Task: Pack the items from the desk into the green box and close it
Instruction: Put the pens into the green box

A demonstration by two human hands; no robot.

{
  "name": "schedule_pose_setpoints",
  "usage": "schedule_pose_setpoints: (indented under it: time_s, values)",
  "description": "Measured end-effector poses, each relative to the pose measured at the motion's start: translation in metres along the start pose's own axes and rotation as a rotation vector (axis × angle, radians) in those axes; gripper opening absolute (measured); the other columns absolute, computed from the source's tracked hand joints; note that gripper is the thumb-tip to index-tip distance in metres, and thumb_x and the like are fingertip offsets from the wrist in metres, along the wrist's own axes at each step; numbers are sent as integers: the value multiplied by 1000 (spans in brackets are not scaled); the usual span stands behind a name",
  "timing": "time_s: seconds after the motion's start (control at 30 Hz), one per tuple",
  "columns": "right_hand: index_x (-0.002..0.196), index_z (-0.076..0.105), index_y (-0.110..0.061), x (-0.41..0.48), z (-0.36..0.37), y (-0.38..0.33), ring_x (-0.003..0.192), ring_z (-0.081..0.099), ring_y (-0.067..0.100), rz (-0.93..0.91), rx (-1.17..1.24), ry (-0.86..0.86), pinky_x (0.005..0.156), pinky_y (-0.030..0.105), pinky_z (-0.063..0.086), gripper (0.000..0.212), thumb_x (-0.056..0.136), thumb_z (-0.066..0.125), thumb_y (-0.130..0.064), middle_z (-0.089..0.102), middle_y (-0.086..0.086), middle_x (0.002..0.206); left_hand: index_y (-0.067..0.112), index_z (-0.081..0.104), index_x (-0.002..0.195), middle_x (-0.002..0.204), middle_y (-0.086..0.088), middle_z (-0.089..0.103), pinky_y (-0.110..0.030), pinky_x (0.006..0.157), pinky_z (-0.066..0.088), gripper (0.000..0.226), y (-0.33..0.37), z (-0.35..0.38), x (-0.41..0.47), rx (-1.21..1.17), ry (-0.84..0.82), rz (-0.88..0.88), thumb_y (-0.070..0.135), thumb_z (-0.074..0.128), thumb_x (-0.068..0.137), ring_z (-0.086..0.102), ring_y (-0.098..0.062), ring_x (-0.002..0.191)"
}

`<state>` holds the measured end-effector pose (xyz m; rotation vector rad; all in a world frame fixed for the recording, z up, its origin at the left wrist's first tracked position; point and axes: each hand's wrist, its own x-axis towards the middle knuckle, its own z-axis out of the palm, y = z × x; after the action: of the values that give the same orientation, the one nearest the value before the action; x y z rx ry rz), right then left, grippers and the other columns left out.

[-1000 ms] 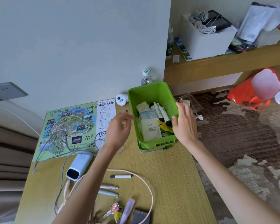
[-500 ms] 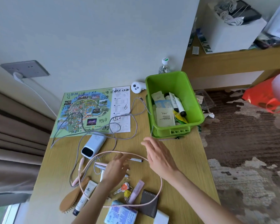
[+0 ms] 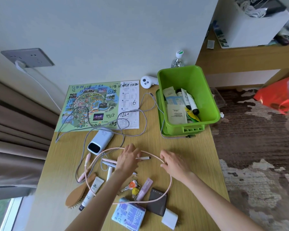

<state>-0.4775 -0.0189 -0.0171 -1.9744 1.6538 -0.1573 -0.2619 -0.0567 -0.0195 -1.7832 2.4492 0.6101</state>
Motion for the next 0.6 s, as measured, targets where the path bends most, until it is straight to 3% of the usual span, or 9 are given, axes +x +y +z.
schedule_pose_setpoints:
  time_s: [0.1,0.17,0.27,0.43,0.6]
  values:
    - [89,50,-14,7,-1,5,66,51,8,104,84,44,53,15,33,14,92,63,-16,56,-6,82,19,55,107,109,5,53,-25,80,46,16,-4,-4,-2,-36,28,22,30,56,95,50,-13,100]
    - [89,51,-13,10,-5,8,66,52,10,158,81,89,51,15,33,11,93,61,-15,58,-4,83,16,50,107,96,5,56,-24,68,42,16,-9,-9,-5,-69,56,-11,30,49,99,53,-13,84]
    - [99,51,-12,12,-8,4,78,60,15,160,-32,118,62,24,45,13,93,61,-17,58,-1,98,14,44,107,78,0,57,-31,50,40,10,-21,-16,-12,-74,39,-63,23,45,101,54,-20,63]
    - [107,55,-11,15,-1,-25,97,56,14,-46,-119,164,82,26,52,25,86,68,-16,53,1,111,16,46,111,80,-4,60,-40,49,43,12,-48,-24,-28,-95,77,-168,12,42,100,57,-26,64]
    - [102,50,-15,24,23,-68,92,55,12,-183,-30,-21,79,28,51,18,93,59,-28,48,-4,109,11,42,109,86,-9,62,-45,54,48,20,-73,-29,-52,-189,156,-262,-1,43,93,58,-33,70]
